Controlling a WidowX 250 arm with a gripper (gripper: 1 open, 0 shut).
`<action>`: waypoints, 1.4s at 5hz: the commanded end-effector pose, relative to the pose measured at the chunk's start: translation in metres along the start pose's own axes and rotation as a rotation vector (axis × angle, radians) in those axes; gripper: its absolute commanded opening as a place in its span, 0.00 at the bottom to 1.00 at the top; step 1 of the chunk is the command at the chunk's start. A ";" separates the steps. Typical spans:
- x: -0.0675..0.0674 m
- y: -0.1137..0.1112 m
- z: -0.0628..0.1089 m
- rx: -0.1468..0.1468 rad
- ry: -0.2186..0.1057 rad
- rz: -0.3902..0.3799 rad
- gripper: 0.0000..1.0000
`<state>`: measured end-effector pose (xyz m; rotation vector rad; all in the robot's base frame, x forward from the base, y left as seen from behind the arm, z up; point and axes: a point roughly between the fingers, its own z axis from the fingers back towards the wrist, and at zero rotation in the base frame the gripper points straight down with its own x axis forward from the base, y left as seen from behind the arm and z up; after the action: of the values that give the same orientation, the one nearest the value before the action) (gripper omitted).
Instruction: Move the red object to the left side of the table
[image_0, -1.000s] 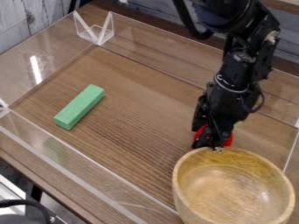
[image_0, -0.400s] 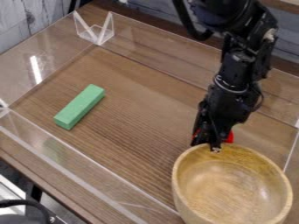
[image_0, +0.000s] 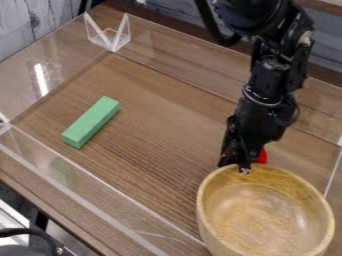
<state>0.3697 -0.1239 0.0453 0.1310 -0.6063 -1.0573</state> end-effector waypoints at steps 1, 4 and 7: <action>-0.004 -0.009 0.001 -0.012 -0.003 -0.016 0.00; -0.007 -0.012 0.001 -0.009 -0.015 -0.028 0.00; -0.011 -0.007 0.004 0.002 -0.018 -0.030 0.00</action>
<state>0.3660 -0.1177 0.0483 0.1454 -0.6459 -1.0828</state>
